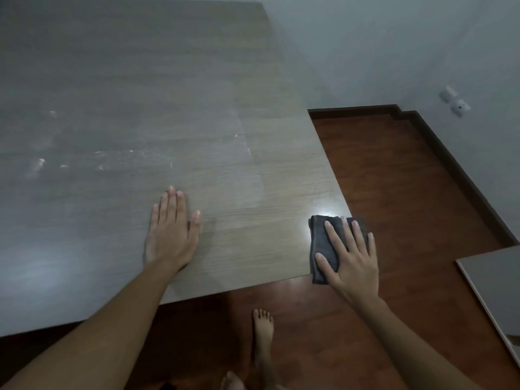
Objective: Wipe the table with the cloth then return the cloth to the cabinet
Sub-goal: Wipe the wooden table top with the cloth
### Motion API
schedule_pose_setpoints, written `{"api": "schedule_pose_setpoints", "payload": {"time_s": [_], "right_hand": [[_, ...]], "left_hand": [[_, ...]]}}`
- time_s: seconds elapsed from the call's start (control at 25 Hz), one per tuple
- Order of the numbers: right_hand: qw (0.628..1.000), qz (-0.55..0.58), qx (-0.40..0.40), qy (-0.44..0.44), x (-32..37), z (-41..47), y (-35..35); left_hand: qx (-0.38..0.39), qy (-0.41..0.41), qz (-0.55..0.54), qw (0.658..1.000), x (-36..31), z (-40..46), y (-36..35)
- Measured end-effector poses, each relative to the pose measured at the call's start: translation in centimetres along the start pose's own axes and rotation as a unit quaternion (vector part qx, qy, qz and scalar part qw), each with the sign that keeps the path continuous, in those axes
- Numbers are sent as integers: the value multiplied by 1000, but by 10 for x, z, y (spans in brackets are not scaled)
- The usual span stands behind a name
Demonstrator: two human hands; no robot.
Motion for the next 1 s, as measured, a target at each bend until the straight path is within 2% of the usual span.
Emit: {"api": "schedule_pose_setpoints", "payload": {"time_s": [0.16, 0.36, 0.6, 0.76, 1.0], "right_hand": [[999, 23, -24, 43, 75, -8, -12], [996, 25, 48, 70, 152, -10, -31], [993, 19, 92, 73, 165, 3, -33], [993, 29, 99, 64, 178, 54, -42], [995, 21, 75, 61, 198, 145, -61]], "left_hand": [[-4, -13, 3, 1000, 1, 1, -1], [0, -25, 6, 1000, 16, 3, 1], [16, -7, 16, 1000, 17, -1, 6], [31, -20, 14, 999, 13, 6, 8], [13, -17, 15, 1000, 27, 94, 39]]}}
Point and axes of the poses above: each hand's wrist, its own z-axis towards the middle knuckle, its own y-axis out of the back of the hand, x = y × z, the point moved 6 cm from there along z, towards the middle knuckle, and after that the axes turned 3 degrees about z, right-handed, at the moved point
